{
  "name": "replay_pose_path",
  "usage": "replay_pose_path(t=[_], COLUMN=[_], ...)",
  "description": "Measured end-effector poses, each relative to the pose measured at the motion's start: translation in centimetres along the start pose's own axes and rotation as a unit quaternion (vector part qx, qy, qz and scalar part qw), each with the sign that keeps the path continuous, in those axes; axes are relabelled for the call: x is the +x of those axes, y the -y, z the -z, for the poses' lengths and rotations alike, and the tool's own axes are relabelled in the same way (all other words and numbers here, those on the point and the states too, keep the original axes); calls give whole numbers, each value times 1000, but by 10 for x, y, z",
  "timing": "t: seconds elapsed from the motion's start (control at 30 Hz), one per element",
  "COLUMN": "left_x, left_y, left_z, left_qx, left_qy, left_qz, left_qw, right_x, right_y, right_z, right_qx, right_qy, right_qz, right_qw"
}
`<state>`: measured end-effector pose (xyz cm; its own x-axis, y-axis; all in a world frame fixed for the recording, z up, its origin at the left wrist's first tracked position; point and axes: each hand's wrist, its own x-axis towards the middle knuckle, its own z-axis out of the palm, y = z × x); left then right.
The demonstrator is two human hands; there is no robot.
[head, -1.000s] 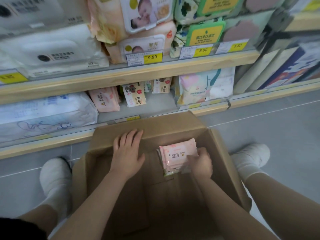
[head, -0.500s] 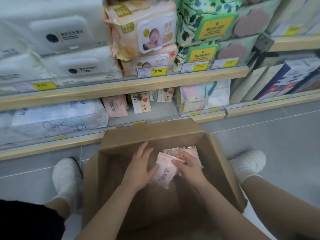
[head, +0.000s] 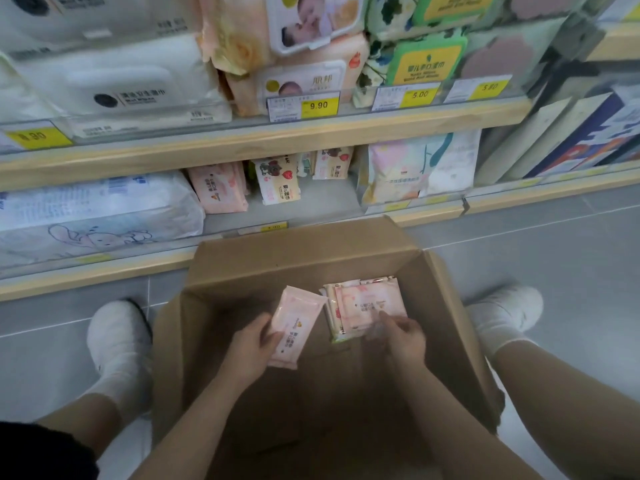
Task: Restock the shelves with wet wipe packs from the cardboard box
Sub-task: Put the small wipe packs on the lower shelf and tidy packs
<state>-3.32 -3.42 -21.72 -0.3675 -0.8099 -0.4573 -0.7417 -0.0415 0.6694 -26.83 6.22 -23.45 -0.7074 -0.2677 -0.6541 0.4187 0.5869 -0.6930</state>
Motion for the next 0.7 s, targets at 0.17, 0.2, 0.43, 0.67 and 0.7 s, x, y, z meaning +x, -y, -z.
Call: replay_pose_path(t=[0.17,0.2,0.43,0.67,0.7], left_x=[6,7,10,-7,-10], left_y=[4,5,5,-12,-15], left_z=[-4,-4,0,17,21], left_qx=[18,20,1,-22,-25], left_qy=[15,14,0,-13,-15], left_qz=[0,0,-2,-29,-30], left_qw=[1000,1000,1000,999,999], right_x=[24,28,31,9,18], right_y=[-7,-8,-1,3,-4], right_z=[-14,-16,-18,-2,0], right_qx=[-57,-74,-94,-52,-68], right_qy=[-32,-42,-48,2,15], right_qz=[-56,-51,-31,36,55], right_qw=[996,995,994,998,996])
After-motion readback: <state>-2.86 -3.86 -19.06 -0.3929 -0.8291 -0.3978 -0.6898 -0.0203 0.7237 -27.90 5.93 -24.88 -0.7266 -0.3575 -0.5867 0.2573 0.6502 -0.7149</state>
